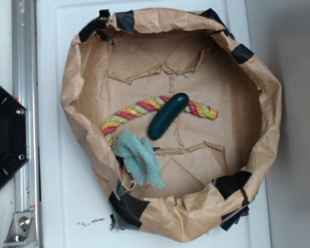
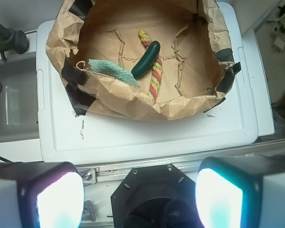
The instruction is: Grab the plastic pickle.
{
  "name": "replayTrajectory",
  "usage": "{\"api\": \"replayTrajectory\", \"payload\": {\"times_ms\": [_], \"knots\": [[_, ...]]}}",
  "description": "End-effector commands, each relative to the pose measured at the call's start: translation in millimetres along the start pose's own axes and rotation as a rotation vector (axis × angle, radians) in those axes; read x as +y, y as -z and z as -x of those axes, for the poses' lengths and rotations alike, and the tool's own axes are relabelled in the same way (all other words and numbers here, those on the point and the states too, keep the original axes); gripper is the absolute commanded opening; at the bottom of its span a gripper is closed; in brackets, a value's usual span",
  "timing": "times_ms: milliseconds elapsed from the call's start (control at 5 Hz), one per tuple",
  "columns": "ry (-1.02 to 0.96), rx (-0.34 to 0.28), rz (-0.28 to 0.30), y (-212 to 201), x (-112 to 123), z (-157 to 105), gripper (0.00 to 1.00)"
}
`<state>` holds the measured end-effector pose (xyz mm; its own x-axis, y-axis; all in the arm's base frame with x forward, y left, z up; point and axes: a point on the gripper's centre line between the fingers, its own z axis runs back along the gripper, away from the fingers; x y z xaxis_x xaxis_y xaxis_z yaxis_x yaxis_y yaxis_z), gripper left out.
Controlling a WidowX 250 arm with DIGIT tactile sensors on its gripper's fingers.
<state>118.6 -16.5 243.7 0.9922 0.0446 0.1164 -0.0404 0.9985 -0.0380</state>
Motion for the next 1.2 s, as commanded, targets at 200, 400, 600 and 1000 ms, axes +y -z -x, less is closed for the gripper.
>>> {"api": "replayTrajectory", "payload": {"times_ms": [200,400,600,1000], "knots": [[-0.225,-0.046,-0.010,22.0,3.5,-41.5,1.00],[-0.362,-0.073,0.077,45.4,2.4,-80.3,1.00],[-0.456,-0.112,0.120,97.2,6.9,-118.3,1.00],[-0.619,-0.024,0.077,199.2,19.5,-113.9,1.00]]}}
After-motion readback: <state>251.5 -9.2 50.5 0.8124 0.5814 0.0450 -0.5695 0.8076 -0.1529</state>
